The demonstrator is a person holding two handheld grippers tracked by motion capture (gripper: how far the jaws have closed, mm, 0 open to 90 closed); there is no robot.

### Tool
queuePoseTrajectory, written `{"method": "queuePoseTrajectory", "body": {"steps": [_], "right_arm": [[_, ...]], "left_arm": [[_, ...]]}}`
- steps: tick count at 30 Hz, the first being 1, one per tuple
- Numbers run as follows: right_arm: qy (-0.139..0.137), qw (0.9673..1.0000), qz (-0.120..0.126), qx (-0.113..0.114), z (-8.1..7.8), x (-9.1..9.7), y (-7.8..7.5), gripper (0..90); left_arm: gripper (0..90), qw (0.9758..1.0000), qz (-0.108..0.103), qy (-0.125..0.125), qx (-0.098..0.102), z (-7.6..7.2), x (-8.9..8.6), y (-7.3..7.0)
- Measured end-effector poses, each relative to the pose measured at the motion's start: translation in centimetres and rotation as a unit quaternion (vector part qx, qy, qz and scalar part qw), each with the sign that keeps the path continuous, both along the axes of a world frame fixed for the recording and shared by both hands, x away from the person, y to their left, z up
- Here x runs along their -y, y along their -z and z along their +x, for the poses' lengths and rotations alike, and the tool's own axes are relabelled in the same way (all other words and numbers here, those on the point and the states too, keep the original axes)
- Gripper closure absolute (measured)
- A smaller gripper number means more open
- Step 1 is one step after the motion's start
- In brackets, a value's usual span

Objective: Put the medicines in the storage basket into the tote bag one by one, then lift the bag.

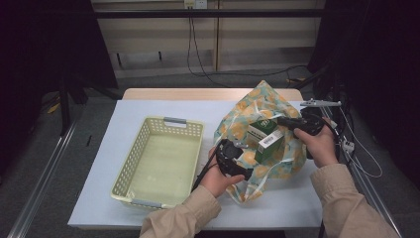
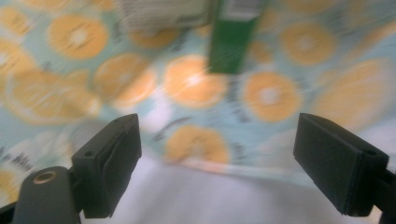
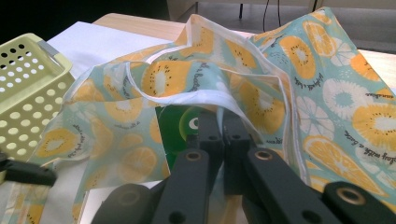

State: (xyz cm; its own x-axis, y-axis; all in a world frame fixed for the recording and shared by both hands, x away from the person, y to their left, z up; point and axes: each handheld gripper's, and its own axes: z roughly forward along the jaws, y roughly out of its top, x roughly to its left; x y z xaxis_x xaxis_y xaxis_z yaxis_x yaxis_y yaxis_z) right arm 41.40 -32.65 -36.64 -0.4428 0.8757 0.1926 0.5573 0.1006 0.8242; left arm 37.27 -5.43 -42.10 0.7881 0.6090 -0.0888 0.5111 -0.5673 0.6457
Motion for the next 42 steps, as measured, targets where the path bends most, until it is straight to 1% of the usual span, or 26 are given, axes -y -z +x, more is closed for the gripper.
{"method": "queuePoseTrajectory", "body": {"steps": [3,4,5,6,7,8,9,11,13,15,17,18,19,21,23,24,26,27,28,30,31,34,36,39,40,42], "right_arm": [[0.0,1.0,0.001,0.0,0.1,0.0,0.0,89.6],[-0.001,1.0,0.0,0.0,0.1,0.0,0.0,89.6],[-0.002,1.0,0.0,0.0,0.1,0.0,0.1,89.6],[-0.002,1.0,0.0,-0.001,0.1,0.0,0.1,89.6],[-0.002,1.0,0.0,-0.002,0.1,0.0,0.2,89.6],[-0.002,1.0,0.0,-0.002,0.1,0.0,0.2,89.6],[-0.002,1.0,-0.001,-0.002,0.2,-0.1,0.2,89.6],[-0.003,1.0,0.001,-0.002,0.2,-0.1,0.3,89.6],[-0.004,1.0,0.001,-0.002,0.2,-0.2,0.5,89.6],[-0.004,1.0,0.002,-0.003,0.2,-0.2,0.5,89.6],[-0.005,1.0,0.001,-0.002,0.2,-0.1,0.6,89.6],[-0.004,1.0,0.001,-0.003,0.2,-0.1,0.5,89.6],[-0.003,1.0,0.002,-0.004,0.2,0.0,0.5,89.5],[-0.002,1.0,0.0,-0.003,0.2,0.0,0.5,89.6],[-0.002,1.0,0.002,-0.004,0.2,0.0,0.6,89.6],[-0.004,1.0,0.0,-0.002,0.3,-0.1,0.6,89.6],[-0.003,1.0,0.0,-0.005,0.3,-0.1,0.7,89.6],[-0.002,1.0,0.0,-0.006,0.4,-0.2,0.7,89.5],[-0.003,1.0,0.0,-0.005,0.4,-0.2,0.7,89.6],[-0.005,1.0,-0.001,-0.005,0.4,-0.3,0.7,89.6],[-0.005,1.0,-0.002,-0.006,0.4,-0.3,0.7,89.5],[-0.004,1.0,0.0,-0.004,0.5,-0.2,0.6,89.6],[-0.001,1.0,-0.001,-0.007,0.5,0.0,0.6,89.6],[0.0,1.0,0.002,0.001,0.5,0.0,0.1,89.6],[-0.001,1.0,0.001,0.001,0.5,0.0,-0.1,89.6],[-0.002,1.0,-0.002,0.006,0.5,0.0,-0.6,89.6]], "left_arm": [[17.4,0.9994,0.017,-0.031,0.006,0.7,-0.3,1.0],[17.5,0.9991,0.022,-0.035,0.003,0.8,-0.4,1.3],[17.6,0.9987,0.031,-0.04,0.008,1.0,-0.4,1.6],[17.6,0.9985,0.029,-0.045,0.007,1.0,-0.4,1.8],[18.1,0.9986,0.031,-0.044,-0.001,1.1,-0.4,2.0],[19.9,0.9984,0.036,-0.044,0.004,1.2,-0.4,2.1],[21.6,0.9981,0.036,-0.048,0.014,1.2,-0.3,2.2],[23.2,0.9978,0.036,-0.052,0.021,1.3,-0.1,2.4],[24.7,0.998,0.035,-0.05,0.015,1.5,0.1,2.8],[24.9,0.9976,0.03,-0.06,0.017,1.4,0.2,2.9],[26.8,0.9978,0.029,-0.057,0.017,1.4,0.3,2.9],[29.7,0.9979,0.025,-0.058,0.018,1.4,0.3,2.8],[33.5,0.9977,0.029,-0.057,0.023,1.3,0.5,2.8],[38.4,0.9981,0.022,-0.054,0.022,1.3,0.7,2.8],[50.2,0.9985,0.015,-0.047,0.025,1.2,0.8,2.8],[53.2,0.9987,0.013,-0.042,0.024,1.1,0.9,2.8],[64.4,0.9992,0.003,-0.036,0.016,1.2,1.0,2.7],[73.4,0.9994,-0.009,-0.033,0.004,1.3,0.9,2.8],[88.5,0.9989,-0.024,-0.037,-0.011,1.4,0.9,2.9],[90.0,0.9993,-0.019,-0.029,-0.014,1.4,1.1,2.7],[90.0,0.9989,-0.027,-0.028,-0.026,1.4,0.9,2.4],[90.0,0.9982,-0.046,-0.035,-0.014,1.1,0.5,0.1],[90.0,0.9978,-0.058,-0.032,-0.007,1.2,0.1,-1.8],[90.0,0.9965,-0.079,-0.027,-0.006,1.2,0.0,-4.3],[90.0,0.9955,-0.09,-0.028,-0.006,1.3,-0.1,-5.3],[90.0,0.9951,-0.094,-0.028,0.005,1.6,-0.1,-7.0]]}}
